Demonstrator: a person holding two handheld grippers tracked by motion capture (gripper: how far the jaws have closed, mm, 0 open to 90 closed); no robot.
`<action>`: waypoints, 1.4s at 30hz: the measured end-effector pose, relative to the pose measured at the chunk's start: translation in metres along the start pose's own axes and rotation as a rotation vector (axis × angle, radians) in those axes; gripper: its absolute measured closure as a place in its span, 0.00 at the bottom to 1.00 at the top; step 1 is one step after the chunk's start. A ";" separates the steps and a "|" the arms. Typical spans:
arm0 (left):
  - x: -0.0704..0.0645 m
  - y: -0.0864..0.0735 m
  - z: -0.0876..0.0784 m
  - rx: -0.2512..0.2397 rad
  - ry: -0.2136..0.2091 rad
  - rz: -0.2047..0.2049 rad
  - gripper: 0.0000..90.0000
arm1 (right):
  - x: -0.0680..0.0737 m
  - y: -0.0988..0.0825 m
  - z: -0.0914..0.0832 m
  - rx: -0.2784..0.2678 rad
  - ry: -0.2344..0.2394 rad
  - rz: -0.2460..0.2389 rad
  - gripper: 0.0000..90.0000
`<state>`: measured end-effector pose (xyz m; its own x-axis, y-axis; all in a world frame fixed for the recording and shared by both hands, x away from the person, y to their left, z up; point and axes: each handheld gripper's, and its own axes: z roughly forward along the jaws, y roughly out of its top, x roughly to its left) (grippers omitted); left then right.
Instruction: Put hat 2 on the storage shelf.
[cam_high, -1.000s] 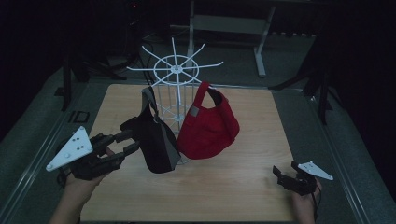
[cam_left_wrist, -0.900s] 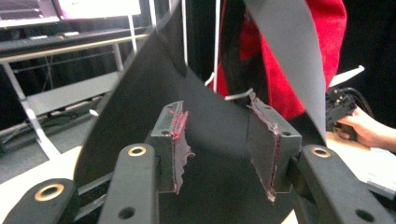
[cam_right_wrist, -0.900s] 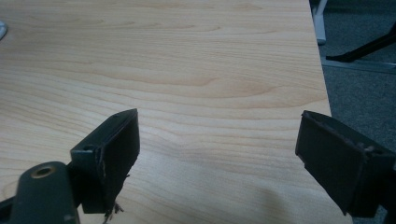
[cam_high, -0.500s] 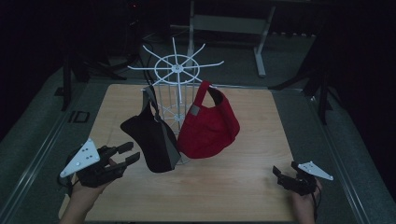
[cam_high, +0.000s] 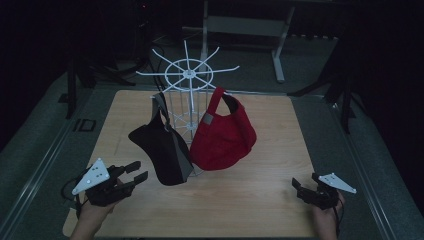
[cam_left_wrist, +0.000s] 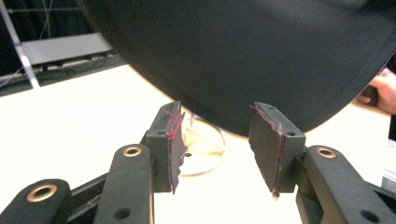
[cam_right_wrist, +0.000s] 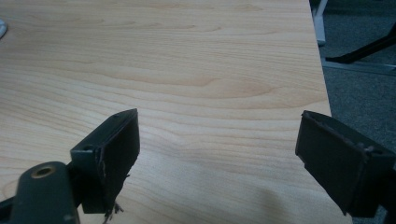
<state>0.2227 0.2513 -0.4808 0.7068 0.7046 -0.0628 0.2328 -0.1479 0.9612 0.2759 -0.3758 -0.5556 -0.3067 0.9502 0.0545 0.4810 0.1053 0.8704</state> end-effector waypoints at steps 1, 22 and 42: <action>0.001 -0.003 0.000 0.004 -0.001 -0.004 0.61 | 0.000 0.000 0.000 0.000 0.000 0.001 0.15; 0.017 -0.068 0.025 0.218 0.096 -0.099 0.14 | 0.001 0.000 0.000 0.001 -0.003 -0.005 0.15; 0.012 -0.077 0.009 0.221 0.251 -0.075 0.10 | 0.002 -0.001 -0.001 -0.003 -0.014 -0.012 0.15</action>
<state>0.2193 0.2645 -0.5581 0.5022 0.8639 -0.0368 0.4362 -0.2164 0.8735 0.2744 -0.3746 -0.5556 -0.3012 0.9528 0.0373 0.4747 0.1159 0.8725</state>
